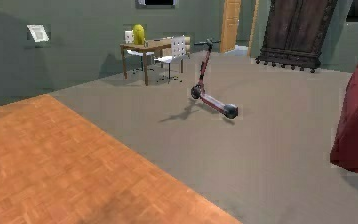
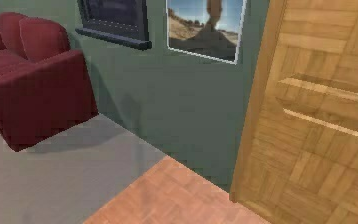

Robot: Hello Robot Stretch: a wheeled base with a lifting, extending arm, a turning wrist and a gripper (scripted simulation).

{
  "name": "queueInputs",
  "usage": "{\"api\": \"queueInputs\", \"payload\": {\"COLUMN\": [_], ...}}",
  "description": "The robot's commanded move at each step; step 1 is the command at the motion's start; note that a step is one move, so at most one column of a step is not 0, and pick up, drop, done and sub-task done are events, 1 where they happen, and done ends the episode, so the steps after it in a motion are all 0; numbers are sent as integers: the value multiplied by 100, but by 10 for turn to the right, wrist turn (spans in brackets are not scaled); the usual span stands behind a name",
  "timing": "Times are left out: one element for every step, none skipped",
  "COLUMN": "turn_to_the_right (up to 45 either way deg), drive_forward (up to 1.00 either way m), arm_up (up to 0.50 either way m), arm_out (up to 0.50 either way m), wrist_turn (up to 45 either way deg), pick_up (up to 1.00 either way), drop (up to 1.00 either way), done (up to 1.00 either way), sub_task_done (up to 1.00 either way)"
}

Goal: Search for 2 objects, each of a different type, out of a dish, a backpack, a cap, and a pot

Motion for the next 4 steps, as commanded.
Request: {"api": "queueInputs", "payload": {"turn_to_the_right": [30, 150, 0, -420], "drive_forward": [0, 0, 40, 0], "arm_up": [0, 0, 0, 0], "arm_out": [0, 0, 0, 0], "wrist_turn": [0, 0, 0, 0], "pick_up": [0, 0, 0, 0], "drop": [0, 0, 0, 0], "done": [0, 0, 0, 0], "sub_task_done": [0, 0, 0, 0]}}
